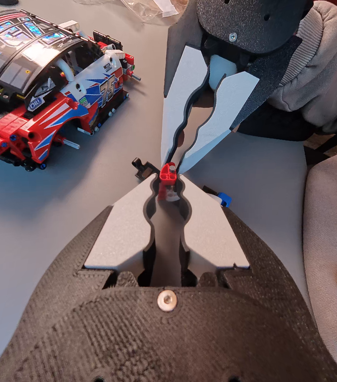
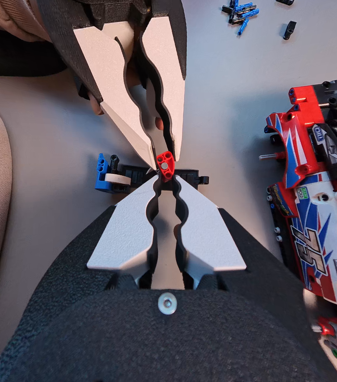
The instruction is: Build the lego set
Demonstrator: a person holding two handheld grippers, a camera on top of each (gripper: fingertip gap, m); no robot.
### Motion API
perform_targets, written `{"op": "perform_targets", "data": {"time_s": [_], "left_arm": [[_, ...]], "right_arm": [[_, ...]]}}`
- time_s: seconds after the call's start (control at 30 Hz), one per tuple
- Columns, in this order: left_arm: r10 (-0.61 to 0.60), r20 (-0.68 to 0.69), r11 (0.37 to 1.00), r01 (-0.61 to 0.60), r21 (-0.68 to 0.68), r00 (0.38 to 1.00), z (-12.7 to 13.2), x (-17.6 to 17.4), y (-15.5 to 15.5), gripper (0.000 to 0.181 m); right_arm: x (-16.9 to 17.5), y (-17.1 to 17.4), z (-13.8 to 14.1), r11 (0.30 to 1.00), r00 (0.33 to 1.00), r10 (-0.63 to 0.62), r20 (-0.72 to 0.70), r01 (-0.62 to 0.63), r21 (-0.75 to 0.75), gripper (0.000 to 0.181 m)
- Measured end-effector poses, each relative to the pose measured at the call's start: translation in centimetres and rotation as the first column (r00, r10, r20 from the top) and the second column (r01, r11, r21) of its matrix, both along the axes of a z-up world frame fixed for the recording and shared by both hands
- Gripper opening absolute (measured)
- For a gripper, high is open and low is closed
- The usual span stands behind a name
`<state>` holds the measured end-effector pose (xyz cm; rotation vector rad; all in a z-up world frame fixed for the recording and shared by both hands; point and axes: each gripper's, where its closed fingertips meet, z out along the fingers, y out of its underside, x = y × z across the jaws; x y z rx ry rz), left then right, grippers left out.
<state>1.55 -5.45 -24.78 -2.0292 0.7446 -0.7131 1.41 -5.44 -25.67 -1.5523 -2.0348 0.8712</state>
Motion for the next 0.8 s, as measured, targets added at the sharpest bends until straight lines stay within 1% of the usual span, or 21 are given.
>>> {"op": "perform_targets", "data": {"time_s": [0.2,0.3,0.37,0.43,0.5,0.57,0.8], "left_arm": [[0.001,0.008,1.0,-0.001,-0.004,1.0,0.0,0.0,0.0,0.014],[0.006,0.01,1.0,-0.006,0.0,1.0,0.1,0.0,0.1,0.014],[0.008,0.011,1.0,-0.008,0.001,1.0,0.2,0.0,0.1,0.014],[0.01,0.01,1.0,-0.01,0.0,1.0,0.1,0.0,0.1,0.014],[0.008,0.007,1.0,-0.008,-0.001,1.0,0.1,0.0,0.1,0.014],[0.01,0.005,1.0,-0.01,-0.001,1.0,0.1,0.0,0.1,0.014],[0.015,0.0,1.0,-0.015,0.0,1.0,0.1,0.1,0.1,0.014]], "right_arm": [[0.0,-0.1,0.0,1.0,1.0,-0.005,-0.005,0.005,-0.009,0.007],[0.1,0.0,0.6,1.0,1.0,0.011,-0.026,-0.011,0.014,0.012],[0.1,-0.1,1.5,0.998,0.997,0.041,-0.068,-0.038,0.044,0.016],[0.0,-0.3,2.1,0.991,0.991,0.086,-0.105,-0.074,0.115,0.016],[0.0,-0.9,2.3,0.973,0.982,0.149,-0.121,-0.123,0.197,0.016],[-0.1,-1.3,2.1,0.955,0.976,0.184,-0.113,-0.15,0.256,0.016],[-0.1,-1.4,1.7,0.944,0.976,0.193,-0.097,-0.158,0.289,0.013]]}}
